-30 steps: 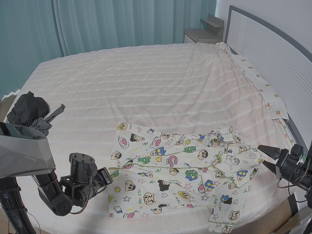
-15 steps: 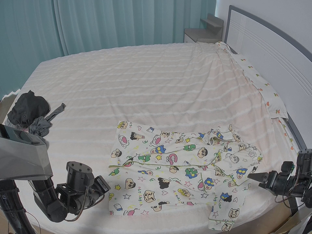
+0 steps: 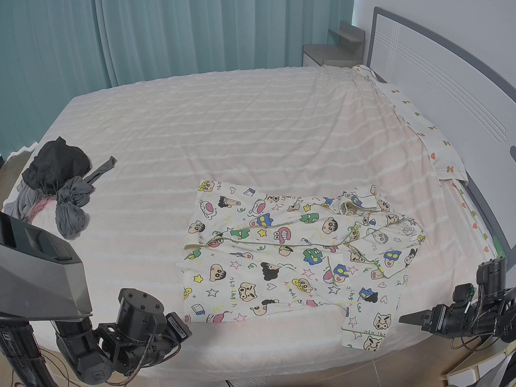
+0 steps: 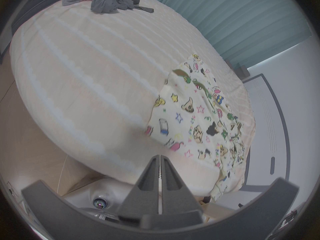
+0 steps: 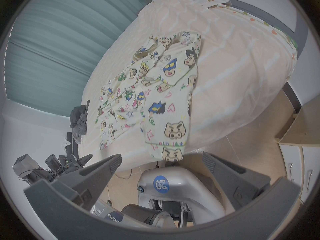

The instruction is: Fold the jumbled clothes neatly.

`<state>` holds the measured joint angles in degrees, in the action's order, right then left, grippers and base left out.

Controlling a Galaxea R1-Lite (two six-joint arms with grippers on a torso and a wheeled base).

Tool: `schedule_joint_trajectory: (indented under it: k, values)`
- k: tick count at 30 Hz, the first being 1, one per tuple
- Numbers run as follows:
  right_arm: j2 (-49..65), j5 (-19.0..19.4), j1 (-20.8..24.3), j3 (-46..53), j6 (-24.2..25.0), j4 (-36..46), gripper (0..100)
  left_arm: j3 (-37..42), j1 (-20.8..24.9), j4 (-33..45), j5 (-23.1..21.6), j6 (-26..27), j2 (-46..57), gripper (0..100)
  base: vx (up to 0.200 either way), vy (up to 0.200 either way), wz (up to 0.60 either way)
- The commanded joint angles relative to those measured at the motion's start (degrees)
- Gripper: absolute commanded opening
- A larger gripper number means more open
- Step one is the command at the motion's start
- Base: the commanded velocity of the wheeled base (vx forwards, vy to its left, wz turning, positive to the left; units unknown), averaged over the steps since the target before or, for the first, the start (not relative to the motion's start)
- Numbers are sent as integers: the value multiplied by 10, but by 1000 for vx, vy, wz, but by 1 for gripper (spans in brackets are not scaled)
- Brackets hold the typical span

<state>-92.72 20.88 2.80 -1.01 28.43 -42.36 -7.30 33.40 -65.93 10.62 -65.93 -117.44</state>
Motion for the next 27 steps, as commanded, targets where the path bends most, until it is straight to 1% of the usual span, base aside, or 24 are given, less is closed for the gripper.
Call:
schedule_joint_trajectory:
  k: [1,5,9,15,16,22,27]
  values:
    - [-11,0,23,10,0,-3,100,4,12,0,-6,-4,-2,0,0,0,0]
    - [-4,-1,49,10,0,-11,100,-32,11,-1,-5,-10,-26,0,0,0,0]
    - [-4,-1,54,10,2,-26,100,-55,3,0,12,-16,-65,0,0,0,0]
    - [6,-1,54,10,9,-20,100,-58,-12,-1,10,-14,-72,0,0,0,0]
    - [6,-1,54,10,9,-20,100,-61,-14,-1,10,-13,-71,100,0,0,0]
    - [7,-1,54,10,9,-19,100,-67,-19,-1,11,-10,-67,100,0,0,0]
    - [10,-1,54,10,9,-19,100,-89,-33,0,12,-2,-73,100,0,0,0]
